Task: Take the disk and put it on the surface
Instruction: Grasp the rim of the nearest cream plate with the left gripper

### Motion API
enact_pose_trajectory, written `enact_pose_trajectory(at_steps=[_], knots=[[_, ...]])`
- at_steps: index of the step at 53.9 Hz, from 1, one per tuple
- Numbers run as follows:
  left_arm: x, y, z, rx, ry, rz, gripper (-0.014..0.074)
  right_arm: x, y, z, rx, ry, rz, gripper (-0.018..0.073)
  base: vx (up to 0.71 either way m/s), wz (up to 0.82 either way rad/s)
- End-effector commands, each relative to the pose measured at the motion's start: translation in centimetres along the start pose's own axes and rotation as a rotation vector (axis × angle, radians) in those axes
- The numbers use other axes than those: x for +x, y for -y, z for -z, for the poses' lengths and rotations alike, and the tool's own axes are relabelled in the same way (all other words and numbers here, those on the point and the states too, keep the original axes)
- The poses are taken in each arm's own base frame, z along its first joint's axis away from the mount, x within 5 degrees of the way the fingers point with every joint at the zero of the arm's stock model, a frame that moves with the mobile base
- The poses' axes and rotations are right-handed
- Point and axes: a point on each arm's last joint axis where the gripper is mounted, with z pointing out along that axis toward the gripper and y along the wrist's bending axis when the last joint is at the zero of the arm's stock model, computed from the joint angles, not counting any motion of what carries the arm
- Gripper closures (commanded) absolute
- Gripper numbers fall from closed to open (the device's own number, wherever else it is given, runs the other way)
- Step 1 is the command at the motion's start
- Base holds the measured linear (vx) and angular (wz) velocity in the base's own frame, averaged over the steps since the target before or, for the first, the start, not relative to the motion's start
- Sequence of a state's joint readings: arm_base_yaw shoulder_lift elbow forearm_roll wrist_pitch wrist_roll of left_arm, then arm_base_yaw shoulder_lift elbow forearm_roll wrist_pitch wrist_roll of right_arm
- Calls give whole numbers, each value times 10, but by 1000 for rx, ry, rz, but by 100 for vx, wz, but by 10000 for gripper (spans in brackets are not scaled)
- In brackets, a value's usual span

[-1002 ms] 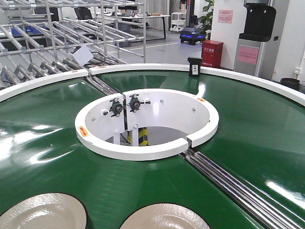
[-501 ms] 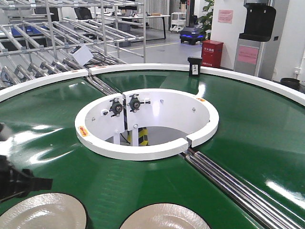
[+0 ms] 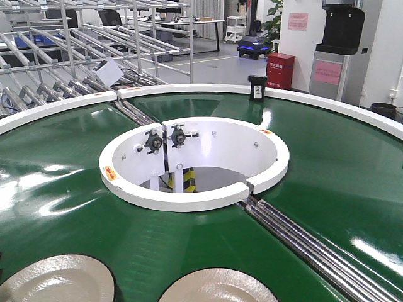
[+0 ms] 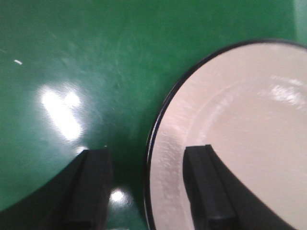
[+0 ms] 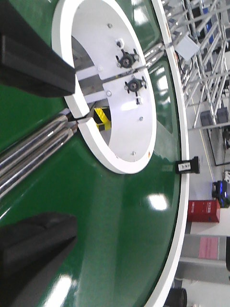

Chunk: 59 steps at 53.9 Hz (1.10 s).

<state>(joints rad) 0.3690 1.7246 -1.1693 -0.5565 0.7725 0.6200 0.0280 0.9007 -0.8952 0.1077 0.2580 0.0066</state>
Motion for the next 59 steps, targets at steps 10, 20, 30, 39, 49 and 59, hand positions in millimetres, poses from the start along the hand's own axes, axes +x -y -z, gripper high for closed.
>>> enact_pose_trajectory(at_steps=[10, 20, 30, 39, 49, 59], knots=[[-10, 5, -12, 125, 41, -90, 147, -16, -13, 4, -59, 99, 70, 14, 0, 0], [-1, 3, -34, 202, -42, -76, 150, -16, -13, 4, -58, 98, 71, 14, 0, 0], [8, 19, -50, 491, -105, -77, 331, -16, -13, 4, -58, 99, 71, 14, 0, 0], [5, 24, -49, 569, -77, -28, 607, -16, -13, 4, -58, 98, 71, 14, 0, 0], [-3, 31, -42, 642, -16, 33, 605, -14, -13, 4, -57, 77, 70, 14, 0, 0], [-15, 39, -22, 684, 92, 65, 605, -8, -12, 3, -57, 6, 72, 14, 0, 0]])
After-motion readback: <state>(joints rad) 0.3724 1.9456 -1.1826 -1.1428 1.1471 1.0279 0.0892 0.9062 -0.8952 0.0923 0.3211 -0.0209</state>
